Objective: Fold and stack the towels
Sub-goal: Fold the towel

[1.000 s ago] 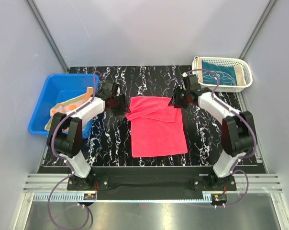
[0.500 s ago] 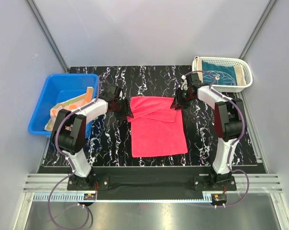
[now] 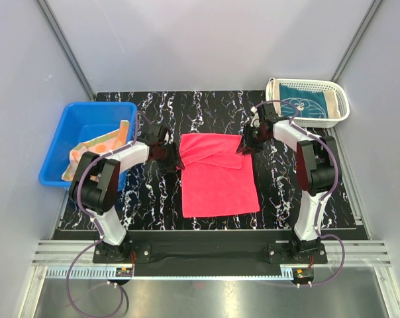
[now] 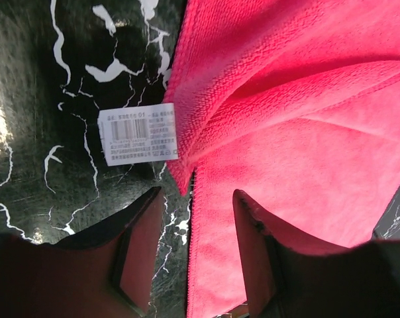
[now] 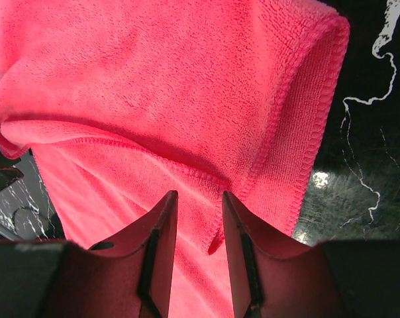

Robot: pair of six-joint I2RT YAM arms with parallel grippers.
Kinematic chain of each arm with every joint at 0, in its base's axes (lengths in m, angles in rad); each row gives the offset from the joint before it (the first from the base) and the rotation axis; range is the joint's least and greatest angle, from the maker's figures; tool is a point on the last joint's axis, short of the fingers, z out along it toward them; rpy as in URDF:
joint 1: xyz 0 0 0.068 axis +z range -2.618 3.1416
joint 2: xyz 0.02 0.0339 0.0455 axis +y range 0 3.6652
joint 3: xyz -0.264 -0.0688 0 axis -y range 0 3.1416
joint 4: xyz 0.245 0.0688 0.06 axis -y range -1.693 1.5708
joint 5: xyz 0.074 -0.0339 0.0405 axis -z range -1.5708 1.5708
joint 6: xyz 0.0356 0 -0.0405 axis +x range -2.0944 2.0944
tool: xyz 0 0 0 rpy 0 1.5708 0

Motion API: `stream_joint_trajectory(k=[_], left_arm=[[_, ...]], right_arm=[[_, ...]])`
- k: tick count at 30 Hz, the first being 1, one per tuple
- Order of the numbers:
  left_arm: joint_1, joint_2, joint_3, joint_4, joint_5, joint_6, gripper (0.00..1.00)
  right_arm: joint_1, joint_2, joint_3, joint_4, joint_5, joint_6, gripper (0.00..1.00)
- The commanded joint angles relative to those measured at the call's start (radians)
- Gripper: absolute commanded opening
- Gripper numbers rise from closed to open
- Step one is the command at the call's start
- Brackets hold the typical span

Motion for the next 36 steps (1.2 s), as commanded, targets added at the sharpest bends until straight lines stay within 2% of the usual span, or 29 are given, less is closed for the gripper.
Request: stream_joint_trajectory(k=[1, 8, 13, 26, 30, 32, 34, 36], left_arm=[[-0.004, -0.058, -0.015, 0.069, 0.027, -0.016, 0.52], [-0.01, -0.045, -0.028, 0.107, 0.044, -0.03, 0.51], [-0.013, -0.032, -0.02, 0.109, 0.043, -0.032, 0.47], [-0.014, -0.011, 0.006, 0.095, 0.024, -0.024, 0.28], [-0.013, -0.005, 0.028, 0.079, 0.02, -0.02, 0.21], [-0.013, -0.005, 0.041, 0.069, 0.021, -0.018, 0.15], [-0.014, -0.003, 0.052, 0.058, 0.024, -0.015, 0.01], [-0.013, -0.009, 0.069, 0.036, 0.033, -0.013, 0.0]], right_arm=[[0.004, 0.003, -0.004, 0.007, 0.003, -0.021, 0.4], [0.004, 0.021, -0.011, 0.012, -0.009, -0.021, 0.39], [0.002, 0.024, -0.022, 0.02, -0.012, -0.023, 0.39], [0.004, 0.036, -0.033, 0.046, -0.041, -0.029, 0.36], [0.004, 0.038, -0.033, 0.049, -0.052, -0.038, 0.31], [0.002, 0.039, -0.027, 0.043, -0.053, -0.047, 0.23], [0.004, 0.03, -0.023, 0.037, -0.05, -0.061, 0.1], [0.004, 0.014, -0.017, 0.024, -0.032, -0.067, 0.03]])
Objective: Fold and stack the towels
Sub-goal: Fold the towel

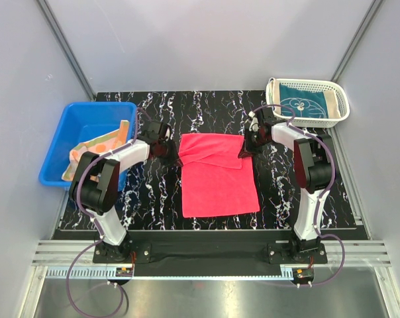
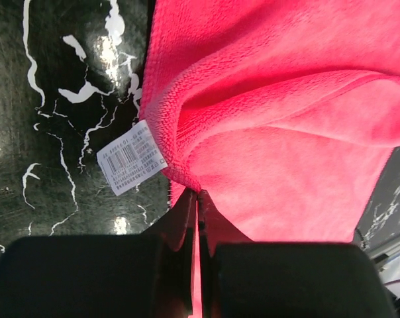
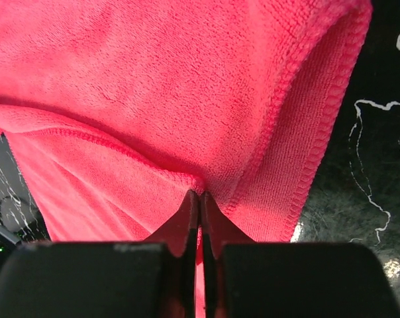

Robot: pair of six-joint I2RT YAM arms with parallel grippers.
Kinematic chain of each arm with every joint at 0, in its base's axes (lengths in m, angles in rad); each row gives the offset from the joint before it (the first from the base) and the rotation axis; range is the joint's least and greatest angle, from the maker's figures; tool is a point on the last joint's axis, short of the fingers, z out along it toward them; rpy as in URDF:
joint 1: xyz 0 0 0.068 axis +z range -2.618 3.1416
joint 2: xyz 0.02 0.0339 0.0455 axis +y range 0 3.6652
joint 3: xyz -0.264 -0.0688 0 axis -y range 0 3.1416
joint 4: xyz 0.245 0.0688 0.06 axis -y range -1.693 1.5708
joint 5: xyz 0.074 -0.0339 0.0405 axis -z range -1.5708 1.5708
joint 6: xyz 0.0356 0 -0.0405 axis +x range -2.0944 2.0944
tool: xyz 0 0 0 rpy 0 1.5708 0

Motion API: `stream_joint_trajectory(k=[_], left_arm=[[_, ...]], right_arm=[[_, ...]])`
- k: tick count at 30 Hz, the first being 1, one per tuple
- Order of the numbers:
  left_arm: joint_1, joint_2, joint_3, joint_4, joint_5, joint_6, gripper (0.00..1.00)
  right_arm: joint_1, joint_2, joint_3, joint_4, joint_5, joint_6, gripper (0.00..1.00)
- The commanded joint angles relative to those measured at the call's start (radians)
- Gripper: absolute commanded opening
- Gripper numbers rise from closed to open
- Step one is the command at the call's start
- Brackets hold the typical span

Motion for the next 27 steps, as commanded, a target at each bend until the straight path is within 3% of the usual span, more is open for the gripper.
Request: stream_joint_trajectory(k=[1, 7, 13, 20, 27], left_arm=[[-0.004, -0.013, 0.056, -0.017, 0.02, 0.008, 0.0], [-0.003, -0.087, 0.091, -0.109, 0.074, 0.014, 0.0], [-0.009, -0.144, 0.073, -0.154, 0.157, 0.011, 0.0], [-0.049, -0.239, -0.022, -0.125, 0.208, -0.018, 0.0], [-0.153, -0.297, -0.183, -0.062, 0.148, -0.076, 0.0]], right_arm=[[0.004, -0.054, 0.014, -0.019, 0.021, -0.039, 0.0], [0.004, -0.231, 0.024, -0.086, 0.197, -0.096, 0.0], [0.004, -0.403, -0.048, -0.103, 0.266, -0.153, 0.0], [0.005, -0.586, -0.243, -0.125, 0.315, -0.17, 0.0], [0.004, -0.709, -0.459, -0.088, 0.362, 0.046, 0.0]])
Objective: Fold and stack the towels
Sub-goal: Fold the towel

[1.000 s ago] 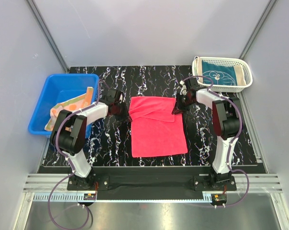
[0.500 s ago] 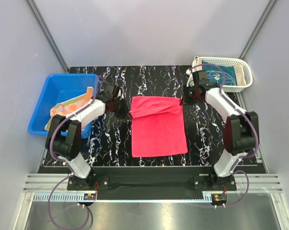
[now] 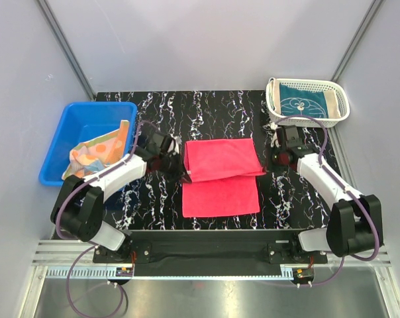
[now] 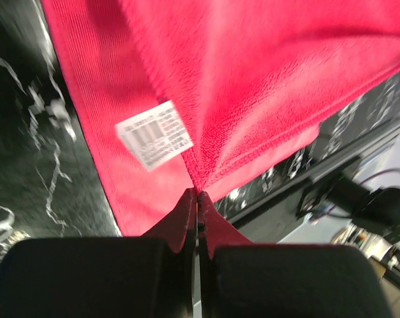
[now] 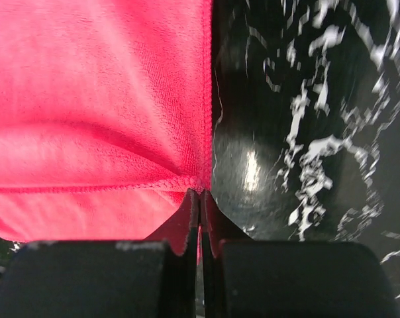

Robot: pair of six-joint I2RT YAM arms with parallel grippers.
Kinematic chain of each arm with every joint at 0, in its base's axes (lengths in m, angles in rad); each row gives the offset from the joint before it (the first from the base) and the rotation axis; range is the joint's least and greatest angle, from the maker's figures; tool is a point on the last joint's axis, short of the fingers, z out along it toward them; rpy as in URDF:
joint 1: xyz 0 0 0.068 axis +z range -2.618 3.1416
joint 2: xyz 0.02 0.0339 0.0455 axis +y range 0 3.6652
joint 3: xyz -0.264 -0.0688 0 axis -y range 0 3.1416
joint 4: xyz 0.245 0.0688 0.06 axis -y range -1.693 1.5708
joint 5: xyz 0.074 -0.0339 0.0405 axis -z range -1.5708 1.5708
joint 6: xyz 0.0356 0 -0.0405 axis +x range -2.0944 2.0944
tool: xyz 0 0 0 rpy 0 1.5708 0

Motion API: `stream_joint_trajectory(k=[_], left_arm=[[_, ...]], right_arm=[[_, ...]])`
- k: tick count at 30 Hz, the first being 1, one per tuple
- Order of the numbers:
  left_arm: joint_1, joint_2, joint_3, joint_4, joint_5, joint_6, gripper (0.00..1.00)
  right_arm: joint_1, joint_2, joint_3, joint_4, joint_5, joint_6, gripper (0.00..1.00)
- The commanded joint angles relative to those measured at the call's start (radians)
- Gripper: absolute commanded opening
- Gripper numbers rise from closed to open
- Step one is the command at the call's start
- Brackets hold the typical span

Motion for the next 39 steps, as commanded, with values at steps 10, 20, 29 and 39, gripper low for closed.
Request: stream_joint_trajectory(k=[10, 20, 29, 39], left_arm=[[-0.083, -0.029, -0.17, 0.096, -0.085, -0.036, 0.0], [-0.094, -0.023, -0.207, 0.148, -0.076, -0.029, 0.0], [-0.101, -0.029, -0.244, 0.177, -0.086, -0.025, 0.0], [-0.101, -0.014, -0.239, 0.185, -0.094, -0.022, 0.0]], right_arm=[[0.005, 0.002, -0.105, -0.064, -0.055, 0.239, 0.25], [0.005, -0.041, -0.222, 0.046, -0.063, 0.509, 0.46], [0.004, -0.041, -0.274, 0.106, 0.025, 0.736, 0.44], [0.004, -0.047, -0.308, 0.12, 0.06, 0.734, 0.25]])
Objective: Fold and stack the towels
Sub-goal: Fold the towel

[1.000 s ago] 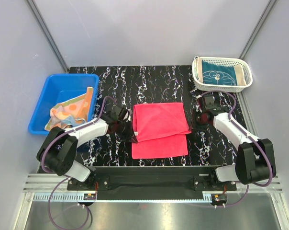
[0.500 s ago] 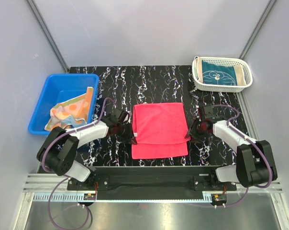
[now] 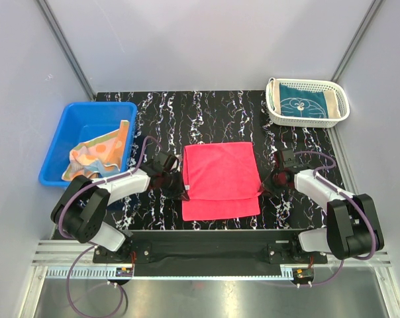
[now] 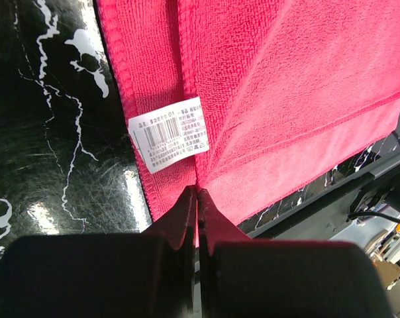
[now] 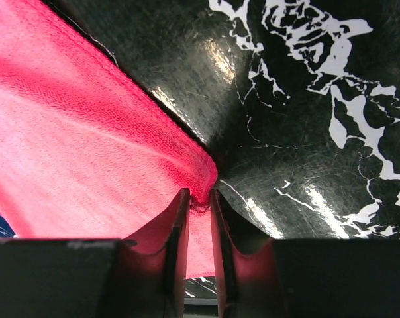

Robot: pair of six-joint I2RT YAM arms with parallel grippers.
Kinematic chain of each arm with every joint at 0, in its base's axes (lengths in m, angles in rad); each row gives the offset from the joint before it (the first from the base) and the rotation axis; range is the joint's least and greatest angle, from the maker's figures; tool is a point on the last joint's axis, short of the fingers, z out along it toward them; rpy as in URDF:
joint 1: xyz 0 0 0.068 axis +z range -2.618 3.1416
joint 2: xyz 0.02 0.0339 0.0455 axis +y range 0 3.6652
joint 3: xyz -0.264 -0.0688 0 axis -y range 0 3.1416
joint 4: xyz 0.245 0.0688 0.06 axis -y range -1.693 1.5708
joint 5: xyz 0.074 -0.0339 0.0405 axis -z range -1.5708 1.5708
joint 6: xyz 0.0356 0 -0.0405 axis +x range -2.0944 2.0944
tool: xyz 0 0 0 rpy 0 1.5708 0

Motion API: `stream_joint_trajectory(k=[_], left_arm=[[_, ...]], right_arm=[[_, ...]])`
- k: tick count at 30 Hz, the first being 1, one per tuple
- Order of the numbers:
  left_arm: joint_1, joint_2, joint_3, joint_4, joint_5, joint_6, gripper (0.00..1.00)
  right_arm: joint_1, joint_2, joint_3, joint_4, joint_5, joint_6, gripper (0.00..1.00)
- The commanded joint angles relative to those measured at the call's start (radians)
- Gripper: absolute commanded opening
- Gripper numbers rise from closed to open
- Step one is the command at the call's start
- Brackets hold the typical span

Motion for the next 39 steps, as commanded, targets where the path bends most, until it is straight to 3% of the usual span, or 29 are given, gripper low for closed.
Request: stream_joint_trajectory(k=[1, 7, 10, 23, 25, 31, 36, 39], left_arm=[[-0.003, -0.012, 0.004, 0.032, -0.018, 0.013, 0.0], [-0.005, -0.02, 0.002, 0.022, -0.027, 0.009, 0.0], [-0.005, -0.026, 0.005, 0.015, -0.032, 0.002, 0.0], [0.024, -0.118, 0.456, -0.403, -0.222, 0.048, 0.0], [0.02, -0.165, 0.426, -0.398, -0.199, 0.031, 0.0], [-0.026, -0.296, 0.127, -0.243, -0.13, -0.049, 0.0], [-0.055, -0.306, -0.094, -0.055, -0.058, -0.113, 0.0], [-0.066, -0.288, -0.127, -0.012, -0.035, -0.129, 0.0]], right_arm=[[0.005, -0.023, -0.013, 0.035, 0.031, 0.021, 0.24], [0.004, -0.016, -0.031, 0.052, -0.003, 0.024, 0.26], [0.004, -0.036, -0.022, 0.044, 0.002, 0.003, 0.0], [0.005, -0.095, 0.361, -0.147, -0.081, -0.172, 0.0], [0.005, -0.122, 0.316, -0.137, -0.129, -0.166, 0.0], [0.008, -0.252, 0.086, -0.097, -0.172, -0.126, 0.0], [0.025, -0.292, -0.083, -0.046, -0.181, -0.109, 0.0], [0.028, -0.289, -0.114, -0.038, -0.19, -0.117, 0.0]])
